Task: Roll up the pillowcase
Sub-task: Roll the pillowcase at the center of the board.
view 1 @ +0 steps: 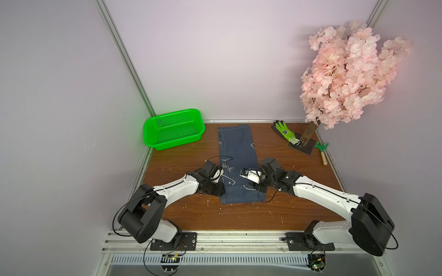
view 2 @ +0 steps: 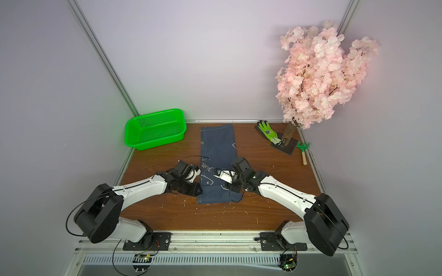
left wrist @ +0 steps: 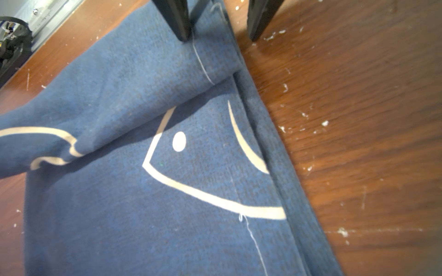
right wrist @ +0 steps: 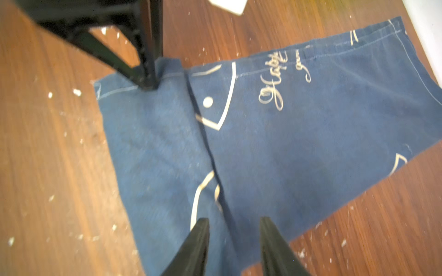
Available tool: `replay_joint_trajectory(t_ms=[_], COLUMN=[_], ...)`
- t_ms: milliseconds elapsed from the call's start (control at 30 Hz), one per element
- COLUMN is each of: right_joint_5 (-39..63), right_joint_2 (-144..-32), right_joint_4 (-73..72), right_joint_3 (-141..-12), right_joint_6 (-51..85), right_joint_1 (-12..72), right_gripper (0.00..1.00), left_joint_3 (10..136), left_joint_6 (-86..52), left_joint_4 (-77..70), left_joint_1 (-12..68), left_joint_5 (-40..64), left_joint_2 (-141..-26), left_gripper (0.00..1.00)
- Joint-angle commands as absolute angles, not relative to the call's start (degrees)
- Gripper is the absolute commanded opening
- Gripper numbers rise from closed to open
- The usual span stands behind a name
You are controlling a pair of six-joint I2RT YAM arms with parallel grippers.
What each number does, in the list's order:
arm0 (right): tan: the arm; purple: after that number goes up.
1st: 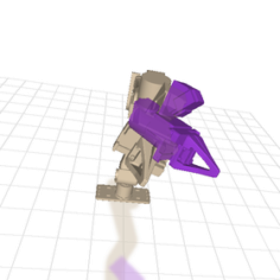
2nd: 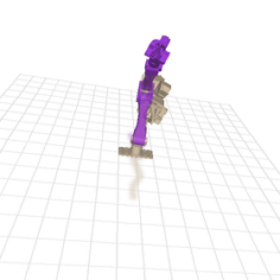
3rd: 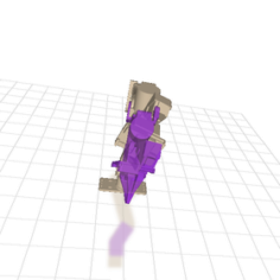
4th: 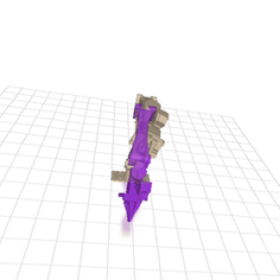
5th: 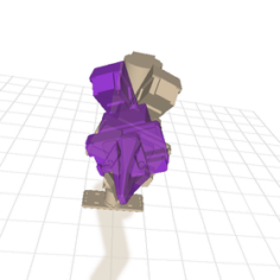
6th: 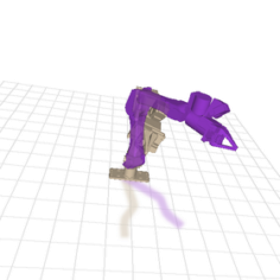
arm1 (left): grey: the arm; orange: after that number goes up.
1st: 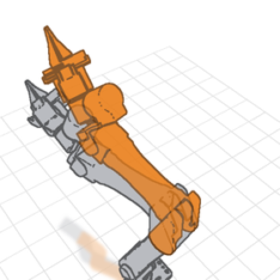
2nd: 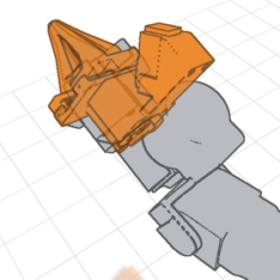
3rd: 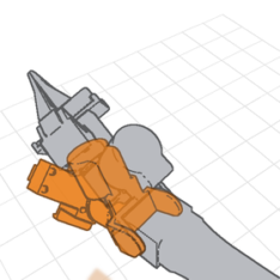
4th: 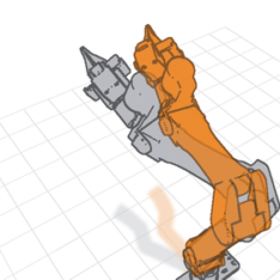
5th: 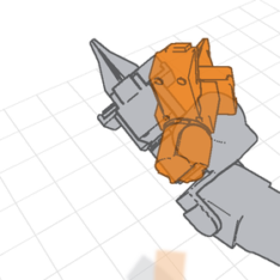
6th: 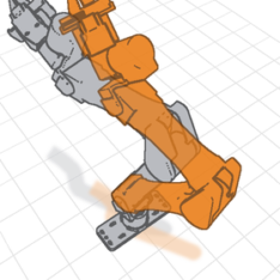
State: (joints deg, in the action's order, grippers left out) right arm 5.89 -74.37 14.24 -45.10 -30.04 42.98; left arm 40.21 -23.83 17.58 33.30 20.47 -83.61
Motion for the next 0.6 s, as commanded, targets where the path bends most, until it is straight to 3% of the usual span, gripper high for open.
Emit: replay_joint_trajectory(t_ms=[0,100,567], right_joint_5=[1.87,1.24,0.03], right_joint_2=[-72.06,-72.94,-83.06], right_joint_4=[18.36,14.39,13.79], right_joint_3=[-40.85,-38.95,-40.58], right_joint_6=[-30.17,-29.85,-29.24], right_joint_1=[42.1,39.3,37.44], right_gripper=[0.36,0.25,0.21], left_joint_3=[40.41,40.5,40.41], left_joint_6=[-22.76,-21.96,-20.73], left_joint_4=[17.33,17.81,18.33], left_joint_1=[33.75,33.75,33.42], left_joint_5=[19.62,18.87,15.99], left_joint_2=[-85.02,-85.67,-86.61], left_gripper=[0.42,0.41,0.38])
